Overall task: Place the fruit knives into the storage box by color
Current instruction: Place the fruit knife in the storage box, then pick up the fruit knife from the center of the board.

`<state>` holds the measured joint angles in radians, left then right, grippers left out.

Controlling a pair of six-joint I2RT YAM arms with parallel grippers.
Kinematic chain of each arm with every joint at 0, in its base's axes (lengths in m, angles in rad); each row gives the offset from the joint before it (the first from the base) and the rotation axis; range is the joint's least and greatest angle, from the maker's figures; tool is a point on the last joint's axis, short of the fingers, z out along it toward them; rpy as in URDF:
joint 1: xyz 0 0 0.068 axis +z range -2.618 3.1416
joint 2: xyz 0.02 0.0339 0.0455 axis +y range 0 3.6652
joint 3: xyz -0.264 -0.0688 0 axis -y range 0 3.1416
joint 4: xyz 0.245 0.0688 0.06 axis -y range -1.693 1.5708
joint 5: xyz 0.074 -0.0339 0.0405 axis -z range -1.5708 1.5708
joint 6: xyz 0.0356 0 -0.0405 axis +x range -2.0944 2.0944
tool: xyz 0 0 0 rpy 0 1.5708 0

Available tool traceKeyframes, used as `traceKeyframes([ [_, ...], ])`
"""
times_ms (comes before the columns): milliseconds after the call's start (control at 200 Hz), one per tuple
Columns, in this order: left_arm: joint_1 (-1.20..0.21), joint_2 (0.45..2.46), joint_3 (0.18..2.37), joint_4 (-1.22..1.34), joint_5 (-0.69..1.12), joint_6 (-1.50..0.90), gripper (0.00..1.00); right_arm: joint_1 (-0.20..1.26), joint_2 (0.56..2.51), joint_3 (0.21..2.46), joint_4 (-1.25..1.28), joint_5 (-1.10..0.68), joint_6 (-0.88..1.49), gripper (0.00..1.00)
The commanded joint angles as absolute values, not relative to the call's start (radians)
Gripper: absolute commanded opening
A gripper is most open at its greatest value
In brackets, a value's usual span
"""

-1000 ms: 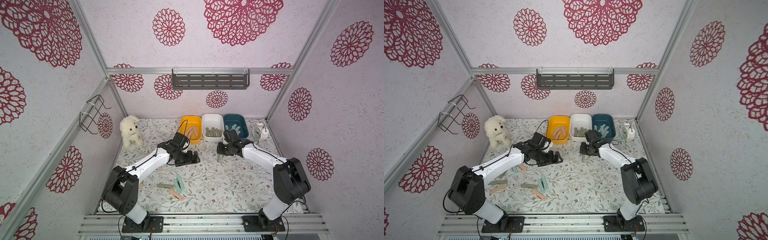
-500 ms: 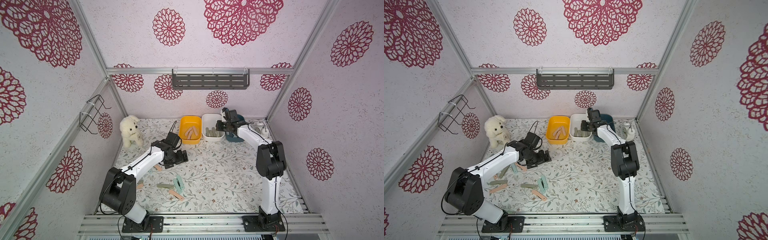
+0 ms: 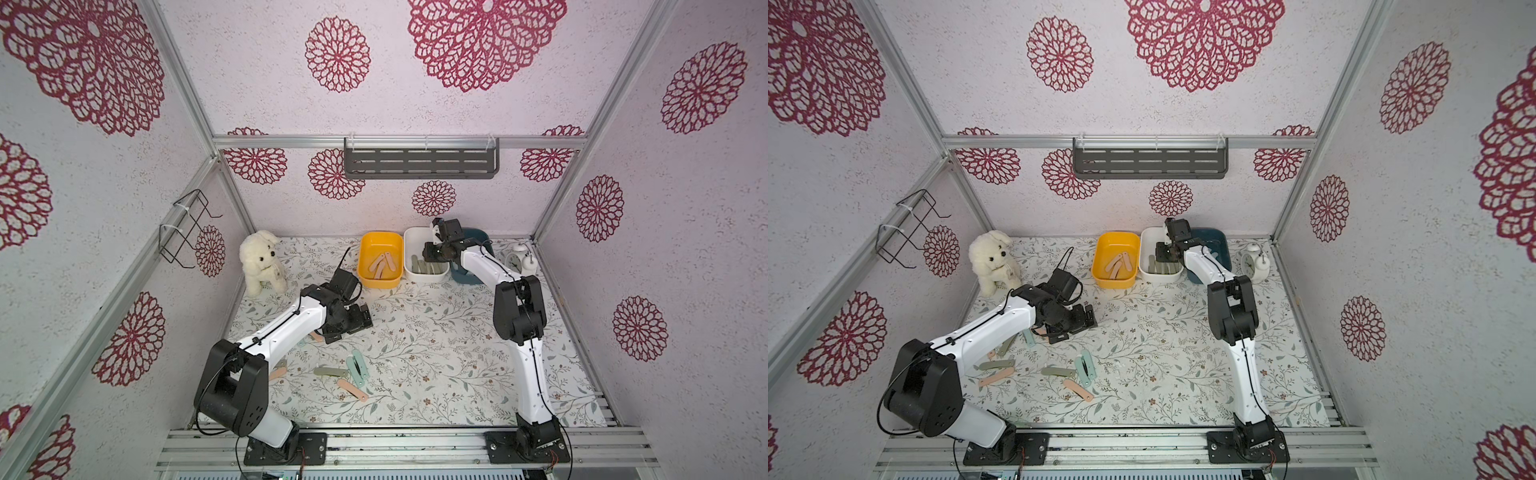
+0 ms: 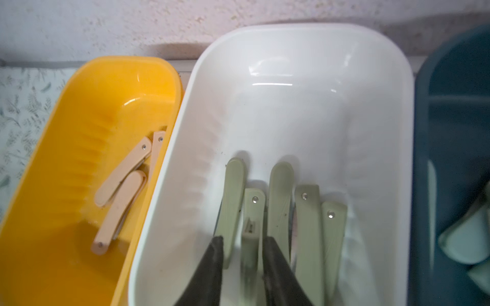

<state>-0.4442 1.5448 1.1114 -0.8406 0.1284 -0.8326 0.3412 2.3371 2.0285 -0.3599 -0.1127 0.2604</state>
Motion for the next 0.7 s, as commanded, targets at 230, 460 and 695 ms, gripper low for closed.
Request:
traceKeyframes([
  [230,-0.497,1.517,1.090,-0.904,0.064,-0.860,0.97,0.385,2.029,1.835,-0.342,-0.106,0.215,0.99],
  [460,-0.539,1.489,1.040,-0.957,0.038,-0.893,0.74,0.442,1.769,1.472,-0.281,-0.105,0.234,0.99],
  [695,-0.572,1.487,0.951,-0.928,0.056,-0.945,0.47,0.498,1.591,1.129,-0.209,-0.121,0.277,0.99],
])
